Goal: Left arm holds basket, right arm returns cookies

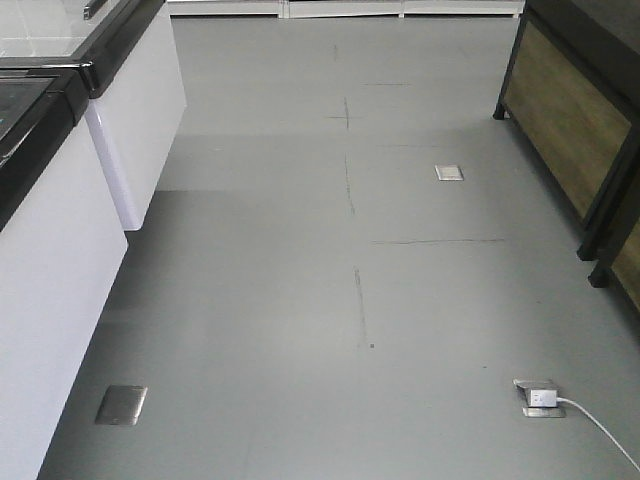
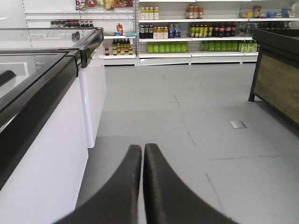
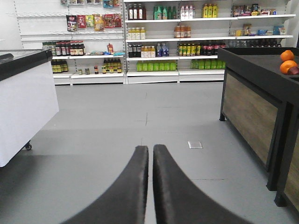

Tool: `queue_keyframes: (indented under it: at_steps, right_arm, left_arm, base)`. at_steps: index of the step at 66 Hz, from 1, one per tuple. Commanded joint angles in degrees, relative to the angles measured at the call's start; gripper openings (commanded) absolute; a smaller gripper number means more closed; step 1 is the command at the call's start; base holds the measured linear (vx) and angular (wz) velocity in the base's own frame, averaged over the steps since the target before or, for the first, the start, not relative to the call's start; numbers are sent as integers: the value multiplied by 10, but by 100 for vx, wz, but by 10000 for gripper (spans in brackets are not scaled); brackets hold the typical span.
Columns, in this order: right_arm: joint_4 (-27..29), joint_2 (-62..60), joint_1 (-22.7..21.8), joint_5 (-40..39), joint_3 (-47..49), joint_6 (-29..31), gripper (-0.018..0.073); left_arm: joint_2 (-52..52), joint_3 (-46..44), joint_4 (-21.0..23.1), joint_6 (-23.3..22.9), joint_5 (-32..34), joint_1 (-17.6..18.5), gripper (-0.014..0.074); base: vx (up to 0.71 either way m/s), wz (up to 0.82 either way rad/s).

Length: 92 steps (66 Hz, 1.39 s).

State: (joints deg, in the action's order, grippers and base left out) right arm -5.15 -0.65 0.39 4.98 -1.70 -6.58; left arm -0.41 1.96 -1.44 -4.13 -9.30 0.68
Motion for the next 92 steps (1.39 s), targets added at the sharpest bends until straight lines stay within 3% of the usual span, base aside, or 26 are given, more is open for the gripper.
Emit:
queue_keyframes:
  at_steps: [1,92]
  right_arm:
    - [-1,-7,-4,-42,-9,5,-11]
    - [-1,-7,-4,-42,-9,5,-11]
  left_arm:
    - [-10,-17,0,-1,43,4,-6]
    - [-10,-17,0,-1,44,4,-6]
  base:
    - [0,0]
    - [0,0]
